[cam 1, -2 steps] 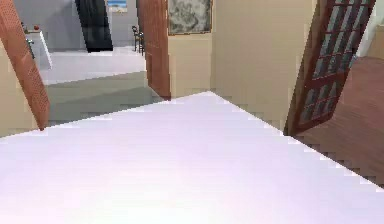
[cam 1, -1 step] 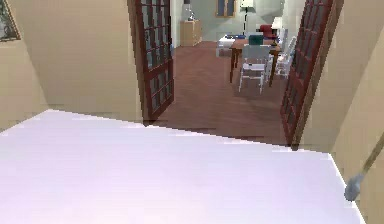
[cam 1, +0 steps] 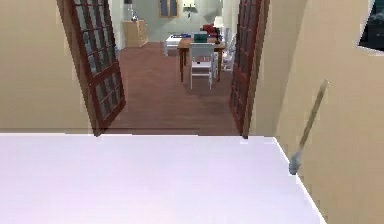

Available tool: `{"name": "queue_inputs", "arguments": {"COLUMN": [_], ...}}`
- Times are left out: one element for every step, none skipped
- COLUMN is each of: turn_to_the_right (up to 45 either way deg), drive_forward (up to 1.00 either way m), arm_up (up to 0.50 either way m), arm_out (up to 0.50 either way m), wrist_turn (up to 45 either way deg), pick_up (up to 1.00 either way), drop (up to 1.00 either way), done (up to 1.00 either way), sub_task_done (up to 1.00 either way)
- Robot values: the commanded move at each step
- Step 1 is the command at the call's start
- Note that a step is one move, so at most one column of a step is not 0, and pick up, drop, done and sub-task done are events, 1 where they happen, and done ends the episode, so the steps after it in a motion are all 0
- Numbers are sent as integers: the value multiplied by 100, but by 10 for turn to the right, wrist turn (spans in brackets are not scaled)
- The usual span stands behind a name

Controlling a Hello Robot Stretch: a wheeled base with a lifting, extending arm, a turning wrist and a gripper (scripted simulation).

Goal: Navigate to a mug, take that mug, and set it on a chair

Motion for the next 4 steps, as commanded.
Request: {"name": "queue_inputs", "arguments": {"turn_to_the_right": [0,-60,-30,30], "drive_forward": [5,0,0,0], "arm_up": [0,0,0,0], "arm_out": [0,0,0,0], "wrist_turn": [0,0,0,0], "pick_up": [0,0,0,0], "drop": [0,0,0,0], "done": [0,0,0,0], "sub_task_done": [0,0,0,0]}}
